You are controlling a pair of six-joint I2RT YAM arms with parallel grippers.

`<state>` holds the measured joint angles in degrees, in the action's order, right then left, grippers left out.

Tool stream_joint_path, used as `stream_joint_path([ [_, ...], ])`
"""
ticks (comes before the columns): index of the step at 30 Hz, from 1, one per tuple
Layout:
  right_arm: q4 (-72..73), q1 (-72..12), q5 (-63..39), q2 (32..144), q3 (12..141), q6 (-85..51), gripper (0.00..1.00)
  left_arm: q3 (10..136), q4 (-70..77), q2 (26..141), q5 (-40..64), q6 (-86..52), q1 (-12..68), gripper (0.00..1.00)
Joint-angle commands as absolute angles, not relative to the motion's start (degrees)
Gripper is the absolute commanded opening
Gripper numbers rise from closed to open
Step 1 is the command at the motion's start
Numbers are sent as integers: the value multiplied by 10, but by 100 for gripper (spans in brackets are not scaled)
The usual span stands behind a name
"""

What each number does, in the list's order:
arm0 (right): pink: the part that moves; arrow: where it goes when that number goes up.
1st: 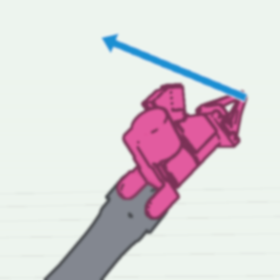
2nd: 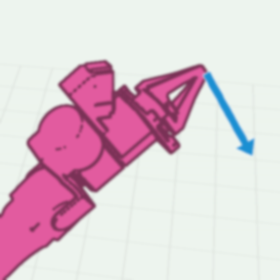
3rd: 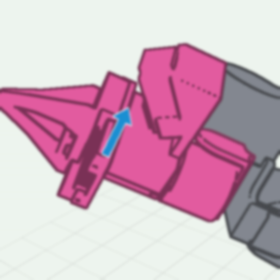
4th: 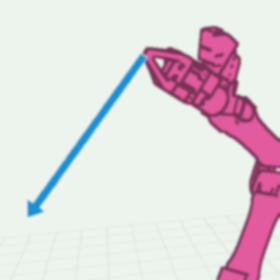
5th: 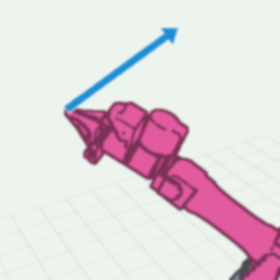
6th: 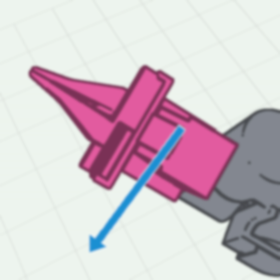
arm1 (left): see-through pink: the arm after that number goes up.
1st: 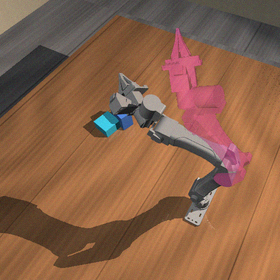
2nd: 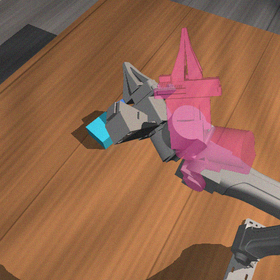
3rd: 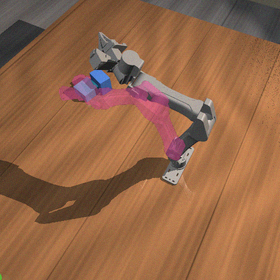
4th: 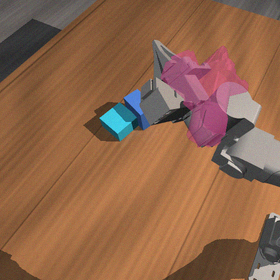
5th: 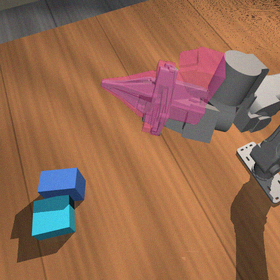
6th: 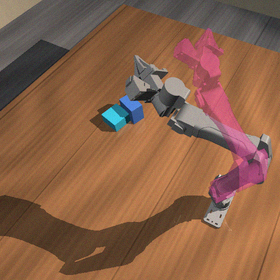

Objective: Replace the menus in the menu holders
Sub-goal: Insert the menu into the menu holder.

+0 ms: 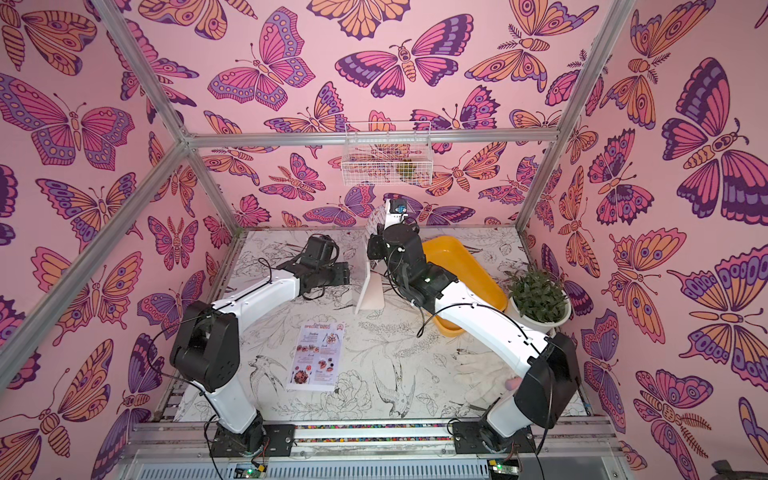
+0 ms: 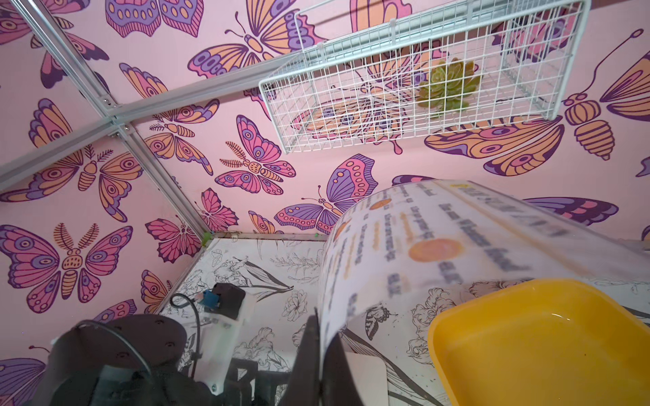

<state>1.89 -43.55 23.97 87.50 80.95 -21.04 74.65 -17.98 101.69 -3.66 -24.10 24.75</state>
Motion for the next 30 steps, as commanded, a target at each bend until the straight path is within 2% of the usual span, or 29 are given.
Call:
stream_joint_path([
  [1,37,-439,250,884,831,-219,0,738,-187,1009,-47,-248,245,75],
  [30,28,-425,245,897,817,-240,0,748,-191,1004,-53,-243,247,74],
])
